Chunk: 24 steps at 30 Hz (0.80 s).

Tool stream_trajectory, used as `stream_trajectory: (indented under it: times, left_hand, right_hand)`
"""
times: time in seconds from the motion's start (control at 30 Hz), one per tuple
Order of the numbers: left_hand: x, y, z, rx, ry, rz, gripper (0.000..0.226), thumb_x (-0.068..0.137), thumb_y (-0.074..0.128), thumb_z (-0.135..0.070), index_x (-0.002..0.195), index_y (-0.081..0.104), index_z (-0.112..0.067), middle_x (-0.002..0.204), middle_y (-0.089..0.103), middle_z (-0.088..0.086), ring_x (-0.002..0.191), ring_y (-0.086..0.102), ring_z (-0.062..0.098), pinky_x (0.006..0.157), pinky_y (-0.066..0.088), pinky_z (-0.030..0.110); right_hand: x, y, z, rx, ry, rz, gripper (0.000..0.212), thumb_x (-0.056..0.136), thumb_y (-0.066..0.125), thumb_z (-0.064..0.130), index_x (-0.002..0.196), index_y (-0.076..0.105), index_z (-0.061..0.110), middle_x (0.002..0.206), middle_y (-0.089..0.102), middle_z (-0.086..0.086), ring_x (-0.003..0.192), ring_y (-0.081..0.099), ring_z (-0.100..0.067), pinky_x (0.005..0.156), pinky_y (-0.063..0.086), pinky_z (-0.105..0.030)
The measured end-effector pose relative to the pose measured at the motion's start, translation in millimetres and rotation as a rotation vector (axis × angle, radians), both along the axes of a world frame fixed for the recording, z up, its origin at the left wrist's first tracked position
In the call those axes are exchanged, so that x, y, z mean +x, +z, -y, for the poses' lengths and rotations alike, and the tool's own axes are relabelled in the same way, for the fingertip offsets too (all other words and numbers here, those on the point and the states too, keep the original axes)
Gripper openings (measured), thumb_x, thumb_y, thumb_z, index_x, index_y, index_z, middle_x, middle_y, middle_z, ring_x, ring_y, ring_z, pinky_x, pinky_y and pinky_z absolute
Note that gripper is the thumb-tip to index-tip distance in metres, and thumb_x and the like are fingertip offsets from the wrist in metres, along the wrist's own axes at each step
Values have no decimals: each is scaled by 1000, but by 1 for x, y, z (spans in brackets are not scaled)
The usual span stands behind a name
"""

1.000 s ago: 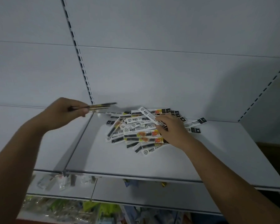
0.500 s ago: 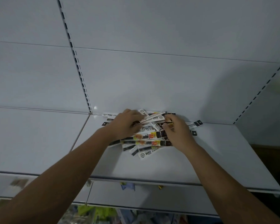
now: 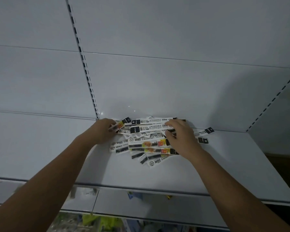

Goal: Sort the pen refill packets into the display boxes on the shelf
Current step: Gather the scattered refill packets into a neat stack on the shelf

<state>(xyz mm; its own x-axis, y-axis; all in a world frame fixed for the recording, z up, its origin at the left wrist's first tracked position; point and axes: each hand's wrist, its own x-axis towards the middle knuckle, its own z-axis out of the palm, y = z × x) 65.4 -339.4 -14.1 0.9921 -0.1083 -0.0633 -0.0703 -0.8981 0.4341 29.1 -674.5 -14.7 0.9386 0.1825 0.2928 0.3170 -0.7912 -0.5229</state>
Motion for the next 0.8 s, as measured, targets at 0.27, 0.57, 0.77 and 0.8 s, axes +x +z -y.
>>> stream_trajectory:
  times: [0.27, 0.57, 0.77, 0.8]
  left_hand:
    - [-2, 14, -32, 1, -122, 256, 26, 104, 50, -7, 109, 63, -29, 92, 59, 7, 77, 60, 27, 64, 42, 31]
    - [6, 38, 76, 43, -376, 454, 44, 107, 50, -21, 150, 51, -25, 121, 62, 3, 100, 47, 15, 89, 50, 43]
    - [-1, 0, 117, 106, -470, 286, 56, 104, 52, -35, 158, 40, -30, 156, 44, 5, 141, 40, 28, 113, 40, 56]
    - [-3, -4, 114, 83, -462, 310, 56, 104, 49, -43, 158, 40, -32, 158, 42, 4, 145, 38, 29, 115, 39, 57]
  right_hand:
    - [4, -4, -7, -34, 7, -47, 37, 100, 63, 32, 137, 61, 26, 142, 57, 4, 135, 47, -21, 113, 38, -46]
    - [-4, 1, 3, -67, -10, -12, 38, 101, 63, 35, 138, 59, 28, 145, 55, 5, 136, 44, -18, 115, 37, -48]
    - [-18, -1, 39, 89, -121, -62, 39, 102, 60, 40, 138, 59, 25, 138, 59, 1, 125, 55, -17, 108, 48, -52]
    - [-22, -3, 44, 88, -132, -65, 44, 100, 61, 46, 140, 57, 26, 141, 57, 1, 128, 54, -17, 110, 47, -52]
